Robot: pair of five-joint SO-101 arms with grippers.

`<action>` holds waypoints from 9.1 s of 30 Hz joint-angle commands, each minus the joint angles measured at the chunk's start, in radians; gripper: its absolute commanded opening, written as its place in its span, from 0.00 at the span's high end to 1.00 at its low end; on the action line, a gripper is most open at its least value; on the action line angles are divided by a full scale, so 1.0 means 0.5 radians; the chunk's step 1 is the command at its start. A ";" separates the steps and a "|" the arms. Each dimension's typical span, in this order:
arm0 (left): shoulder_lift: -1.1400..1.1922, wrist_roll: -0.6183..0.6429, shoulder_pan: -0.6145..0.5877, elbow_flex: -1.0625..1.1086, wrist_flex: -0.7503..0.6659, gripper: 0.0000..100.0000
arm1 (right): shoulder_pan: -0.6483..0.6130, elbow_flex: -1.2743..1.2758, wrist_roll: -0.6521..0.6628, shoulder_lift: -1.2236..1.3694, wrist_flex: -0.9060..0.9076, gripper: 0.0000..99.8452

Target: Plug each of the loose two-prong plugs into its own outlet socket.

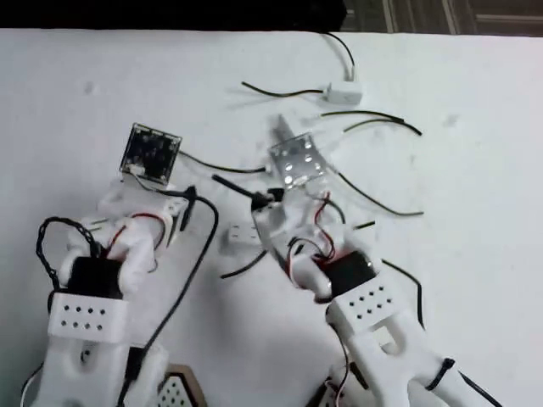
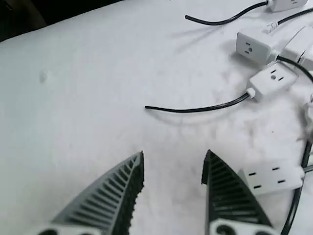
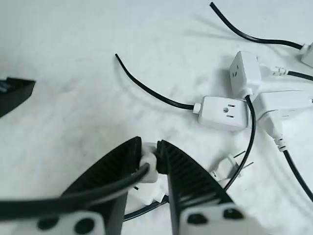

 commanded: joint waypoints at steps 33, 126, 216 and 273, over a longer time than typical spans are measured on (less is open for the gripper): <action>1.953 -1.525 0.698 -1.062 0.215 0.67 | 0.922 -0.270 -0.209 -0.005 0.244 0.98; 0.563 -0.160 -0.664 0.374 -0.135 0.71 | -0.443 0.043 0.362 0.683 -0.514 0.98; 0.563 -0.175 -0.683 0.384 -0.135 0.71 | 0.054 -2.550 0.362 2.119 0.750 0.78; 0.563 -0.175 -0.683 0.387 -0.135 0.71 | 0.348 -1.166 2.498 2.266 0.143 0.92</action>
